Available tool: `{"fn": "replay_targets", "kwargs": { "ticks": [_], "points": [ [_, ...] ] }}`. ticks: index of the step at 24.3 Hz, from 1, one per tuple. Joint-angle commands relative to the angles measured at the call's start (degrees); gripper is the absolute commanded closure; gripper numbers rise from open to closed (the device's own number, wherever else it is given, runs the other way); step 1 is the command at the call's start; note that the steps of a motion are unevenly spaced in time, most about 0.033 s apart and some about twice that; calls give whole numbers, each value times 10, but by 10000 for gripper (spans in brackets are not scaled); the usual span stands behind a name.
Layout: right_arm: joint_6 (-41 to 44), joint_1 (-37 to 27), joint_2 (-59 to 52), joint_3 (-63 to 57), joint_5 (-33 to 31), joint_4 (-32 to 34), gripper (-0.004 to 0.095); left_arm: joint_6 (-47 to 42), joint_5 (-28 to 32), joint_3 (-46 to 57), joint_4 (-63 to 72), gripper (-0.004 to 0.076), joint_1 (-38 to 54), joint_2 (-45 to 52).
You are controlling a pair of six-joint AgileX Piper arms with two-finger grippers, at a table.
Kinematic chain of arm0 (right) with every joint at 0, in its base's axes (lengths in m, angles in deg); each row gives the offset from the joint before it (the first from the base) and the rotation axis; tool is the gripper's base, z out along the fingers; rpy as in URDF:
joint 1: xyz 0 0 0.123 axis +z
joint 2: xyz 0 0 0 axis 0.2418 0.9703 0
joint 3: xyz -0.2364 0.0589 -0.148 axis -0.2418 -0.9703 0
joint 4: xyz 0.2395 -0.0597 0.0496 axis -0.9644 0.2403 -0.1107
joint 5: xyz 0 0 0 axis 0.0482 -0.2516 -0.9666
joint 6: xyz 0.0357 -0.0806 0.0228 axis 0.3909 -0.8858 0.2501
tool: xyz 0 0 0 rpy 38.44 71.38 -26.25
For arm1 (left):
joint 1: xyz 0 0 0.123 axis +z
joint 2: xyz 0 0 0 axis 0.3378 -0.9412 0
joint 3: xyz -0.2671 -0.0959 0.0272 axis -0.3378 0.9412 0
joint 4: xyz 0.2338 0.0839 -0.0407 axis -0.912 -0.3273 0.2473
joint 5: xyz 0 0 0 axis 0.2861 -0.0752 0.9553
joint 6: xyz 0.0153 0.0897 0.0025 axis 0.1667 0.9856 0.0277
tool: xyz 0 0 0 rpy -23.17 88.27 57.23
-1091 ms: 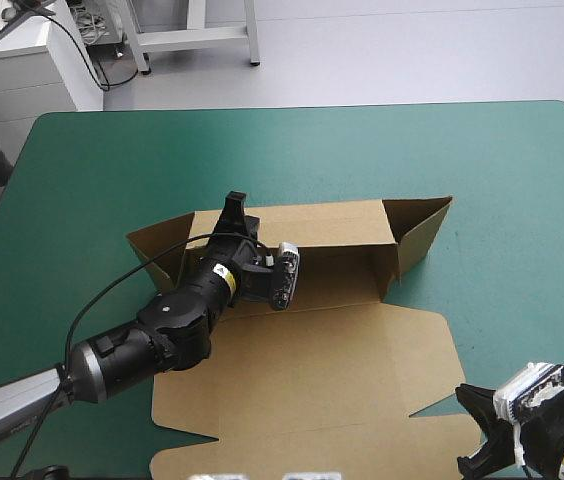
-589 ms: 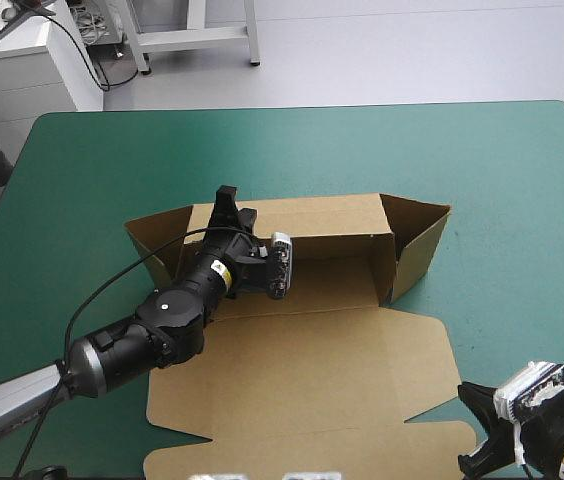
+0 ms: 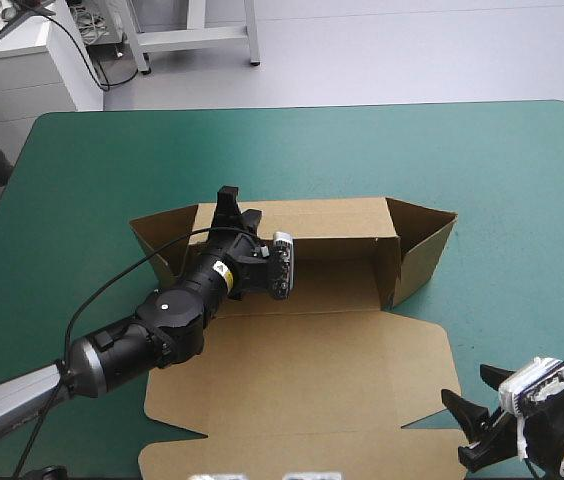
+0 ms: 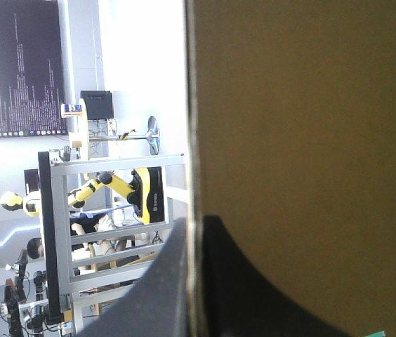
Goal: Fold the box
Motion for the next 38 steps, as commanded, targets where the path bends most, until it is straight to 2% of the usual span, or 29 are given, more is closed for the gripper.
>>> {"fn": "replay_targets", "kwargs": {
  "ticks": [1,11,17,23,29,31,32,33,34,38],
  "points": [
    [58,-2,9,19,40,52,287,-8,3,-15,-22,732,1,17],
    [142,-2,97,145,-27,166,287,-8,2,-15,-22,732,1,17],
    [150,-2,204,272,-108,226,316,-8,2,-15,-21,732,1,17],
    [150,-2,361,442,-121,301,394,-33,-1,-15,-19,732,1,17],
    [149,-18,481,572,-128,315,400,-35,-1,-15,-19,732,1,17],
    [121,-62,520,620,-128,283,400,-35,-1,-15,-19,732,1,17],
    [76,-108,550,655,-128,226,400,-35,-1,-15,-19,732,1,17],
    [53,-128,563,669,-128,189,399,-35,-1,-15,-19,732,1,17],
    [-8,-179,596,700,-128,107,399,-35,2,-15,-19,732,1,17],
    [-90,-253,664,746,-128,-19,399,-35,3,-15,-19,732,1,17]
  ]
}}
